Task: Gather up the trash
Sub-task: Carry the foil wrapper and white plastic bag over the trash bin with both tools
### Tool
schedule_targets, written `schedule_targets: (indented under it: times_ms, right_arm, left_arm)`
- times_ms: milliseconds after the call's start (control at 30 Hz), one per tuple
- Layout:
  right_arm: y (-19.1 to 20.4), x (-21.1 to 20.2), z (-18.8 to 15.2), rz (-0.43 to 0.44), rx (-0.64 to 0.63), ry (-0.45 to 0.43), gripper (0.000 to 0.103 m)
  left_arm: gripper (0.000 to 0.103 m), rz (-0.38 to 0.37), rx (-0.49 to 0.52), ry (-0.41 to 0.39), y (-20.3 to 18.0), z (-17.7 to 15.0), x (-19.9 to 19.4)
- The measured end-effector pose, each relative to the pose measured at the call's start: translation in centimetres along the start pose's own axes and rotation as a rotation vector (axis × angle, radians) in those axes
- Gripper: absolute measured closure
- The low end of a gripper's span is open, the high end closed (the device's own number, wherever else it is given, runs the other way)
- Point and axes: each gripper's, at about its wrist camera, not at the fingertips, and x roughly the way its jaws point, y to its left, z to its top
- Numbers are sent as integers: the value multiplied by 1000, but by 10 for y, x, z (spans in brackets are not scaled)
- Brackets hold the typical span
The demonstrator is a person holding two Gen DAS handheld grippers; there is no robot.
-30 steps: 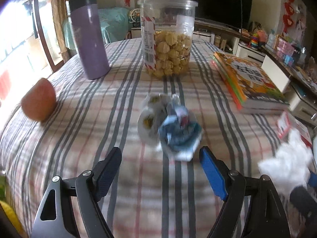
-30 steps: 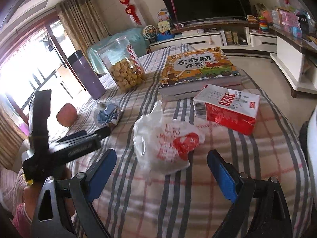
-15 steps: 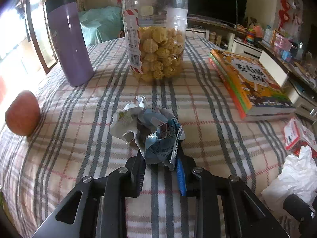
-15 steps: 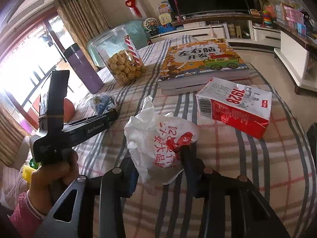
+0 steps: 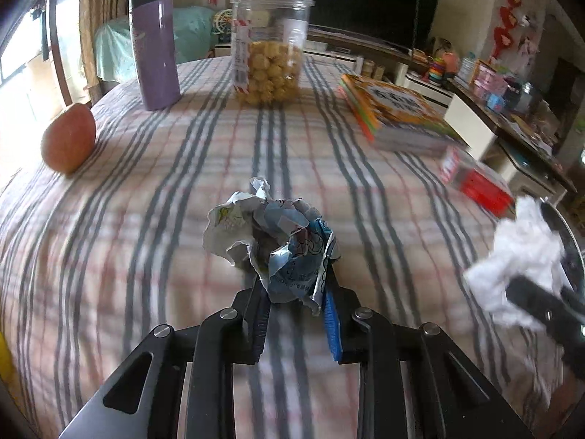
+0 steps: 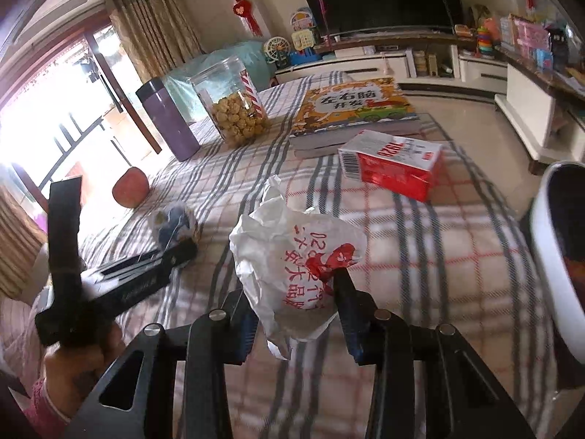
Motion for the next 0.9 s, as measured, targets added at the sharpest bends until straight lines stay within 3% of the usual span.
schedule_targets:
  times_ms: [400, 900]
  right_arm:
    - [-25, -43, -33, -45, 43, -34, 64]
    - [-53, -92, -54, -65, 81, -96, 64]
  left_arm:
    - [78, -26, 92, -15, -53, -43, -61]
    - [78, -49, 193, -31, -104, -61, -97]
